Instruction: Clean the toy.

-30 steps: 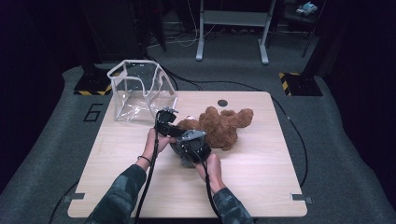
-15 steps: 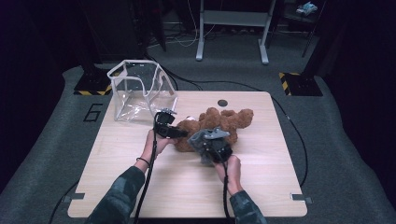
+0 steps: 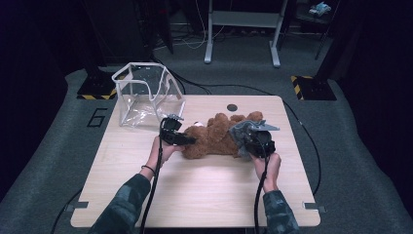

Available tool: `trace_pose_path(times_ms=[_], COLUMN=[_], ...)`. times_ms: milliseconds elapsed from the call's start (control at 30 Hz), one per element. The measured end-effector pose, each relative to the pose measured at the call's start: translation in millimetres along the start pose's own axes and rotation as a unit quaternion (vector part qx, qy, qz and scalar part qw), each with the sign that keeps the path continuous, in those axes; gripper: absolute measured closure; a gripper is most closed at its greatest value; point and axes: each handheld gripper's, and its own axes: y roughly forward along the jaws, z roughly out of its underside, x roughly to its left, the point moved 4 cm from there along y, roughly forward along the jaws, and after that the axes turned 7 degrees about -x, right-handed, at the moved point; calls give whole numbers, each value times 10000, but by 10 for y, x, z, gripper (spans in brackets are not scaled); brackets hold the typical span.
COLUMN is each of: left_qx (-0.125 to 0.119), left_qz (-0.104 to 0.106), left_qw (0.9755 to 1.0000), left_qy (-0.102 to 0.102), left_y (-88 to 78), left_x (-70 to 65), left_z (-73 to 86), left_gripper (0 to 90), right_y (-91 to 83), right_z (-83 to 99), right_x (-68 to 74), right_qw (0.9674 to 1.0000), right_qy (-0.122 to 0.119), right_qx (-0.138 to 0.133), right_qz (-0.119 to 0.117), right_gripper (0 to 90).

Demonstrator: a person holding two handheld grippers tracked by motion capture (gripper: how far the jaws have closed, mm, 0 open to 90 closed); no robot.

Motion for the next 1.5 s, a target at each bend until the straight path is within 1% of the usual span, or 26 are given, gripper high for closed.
trace_pose_path(times_ms=[33, 100, 200, 267, 300, 333, 367, 467, 533, 567, 600, 700, 767, 800, 833, 867, 900, 933, 1000, 1067, 1200, 1300, 1333, 1400, 1467, 1500], left_qx=[4, 0, -15, 59, 59, 40, 40, 5, -8, -8, -3, -36, -38, -48, -48, -69, -69, -54, -48, -74, -96, -120, -141, -154, -171, -171], left_qz=[10, 2, 19, 23, 23, 11, 11, 32, 39, 39, 59, 70, 88, 103, 103, 146, 146, 164, 138, 126, 165, 183, 219, 217, 227, 227], left_qw=[10000, 10000, 10000, 10000, 10000, 10000, 10000, 10000, 10000, 10000, 10000, 10000, 9999, 9999, 9999, 9999, 9999, 9998, 9999, 9998, 9998, 9997, 9996, 9996, 9996, 9996], left_qy=[-33, 4, -5, 31, 31, 41, 41, 33, 48, 48, 59, 46, 53, 55, 55, 47, 47, 44, 70, 113, 115, 84, 49, 65, 82, 82], left_y=[1, 1, 6, -4, -4, 2, 2, 8, 8, 8, 8, 11, 17, 21, 21, 21, 21, 17, 15, 17, 16, 15, 12, 13, 13, 13], left_x=[5, -4, -14, 3, 3, -3, -3, -3, -8, -8, -4, 0, -5, -2, -2, 5, 5, 10, 5, -2, 7, 15, 19, 20, 9, 9], left_z=[-9, -11, 3, -9, -9, -9, -9, 6, 15, 15, 16, 18, 22, 26, 26, 36, 36, 40, 38, 42, 45, 51, 54, 56, 81, 81], left_gripper=[649, 649, 650, 651, 650, 651, 651, 652, 652, 652, 652, 652, 652, 653, 654, 653, 653, 653, 653, 654, 654, 653, 653, 653, 654, 653], right_y=[33, 172, 243, 311, 311, 333, 315, 154, 40, 40, 4, 193, 247, 342, 342, 402, 402, 402, 354, 259, 80, 147, 267, 357, 404, 404], right_z=[-22, 0, 161, 296, 296, 394, 401, 248, 69, 69, -56, -34, 3, 125, 125, 228, 228, 304, 302, 211, -73, -134, -94, 14, 155, 155], right_x=[41, 119, -22, -143, -143, -246, -279, -231, -120, -120, -22, -17, -45, -131, -131, -210, -210, -275, -309, -289, -100, 4, 3, -96, -184, -184], right_qw=[9999, 9996, 9991, 9968, 9968, 9941, 9942, 9978, 9995, 9995, 9999, 9995, 9994, 9982, 9982, 9964, 9964, 9941, 9942, 9964, 9996, 9997, 9990, 9980, 9958, 9958], right_qy=[64, -120, 113, 29, 29, 196, 232, 296, 143, 143, -21, 37, 95, 273, 273, 206, 206, 308, 321, 250, 140, 11, 6, 216, 306, 306], right_qx=[-1, 271, 390, 688, 688, 953, 939, 510, 191, 191, -44, 229, 266, 444, 444, 688, 688, 905, 879, 642, 84, 121, 299, 471, 720, 720], right_qz=[-135, 46, 154, 413, 413, 470, 471, 290, 215, 215, 107, 220, 216, 295, 295, 440, 440, 517, 522, 488, 233, 207, 343, 354, 469, 469], right_gripper=[741, 743, 745, 745, 745, 744, 744, 740, 741, 741, 742, 744, 745, 747, 747, 747, 747, 746, 745, 745, 746, 747, 749, 751, 752, 752])
